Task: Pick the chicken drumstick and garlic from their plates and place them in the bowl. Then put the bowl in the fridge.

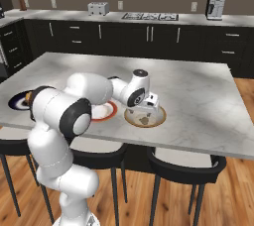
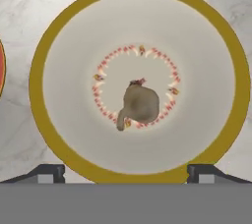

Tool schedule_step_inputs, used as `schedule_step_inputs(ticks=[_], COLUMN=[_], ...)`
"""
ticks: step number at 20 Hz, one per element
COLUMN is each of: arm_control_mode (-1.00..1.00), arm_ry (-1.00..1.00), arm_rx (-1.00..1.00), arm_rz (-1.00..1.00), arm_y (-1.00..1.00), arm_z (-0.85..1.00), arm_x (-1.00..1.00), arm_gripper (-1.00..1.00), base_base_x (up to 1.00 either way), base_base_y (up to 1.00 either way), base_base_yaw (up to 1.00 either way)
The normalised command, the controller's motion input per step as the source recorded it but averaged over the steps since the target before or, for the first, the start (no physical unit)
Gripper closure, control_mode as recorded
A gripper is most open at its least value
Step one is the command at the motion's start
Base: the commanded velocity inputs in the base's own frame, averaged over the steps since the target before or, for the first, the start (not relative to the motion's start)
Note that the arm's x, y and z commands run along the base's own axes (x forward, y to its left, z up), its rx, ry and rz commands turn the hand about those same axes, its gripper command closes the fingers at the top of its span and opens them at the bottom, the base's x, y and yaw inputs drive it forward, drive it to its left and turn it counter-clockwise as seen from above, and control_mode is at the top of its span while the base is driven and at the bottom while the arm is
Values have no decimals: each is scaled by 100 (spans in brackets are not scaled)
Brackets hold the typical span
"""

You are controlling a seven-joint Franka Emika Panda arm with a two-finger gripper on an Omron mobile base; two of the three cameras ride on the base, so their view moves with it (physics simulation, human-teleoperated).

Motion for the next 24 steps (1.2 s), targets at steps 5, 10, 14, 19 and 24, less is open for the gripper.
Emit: schedule_step_inputs(ticks=[5, 10, 14, 19, 24], arm_control_mode=[-100, -100, -100, -100, -100], arm_ry=[0, 0, 2, 7, 2], arm_rx=[0, 0, 0, 1, 1], arm_rz=[-5, -3, 0, 0, 0], arm_y=[55, 65, 69, 67, 63], arm_z=[23, 23, 27, 25, 19], arm_x=[-41, -15, 0, 0, 0], arm_gripper=[-100, -100, -100, -100, -100], base_base_x=[0, 0, 0, 0, 0], base_base_y=[0, 0, 0, 0, 0], base_base_yaw=[0, 0, 0, 0, 0])
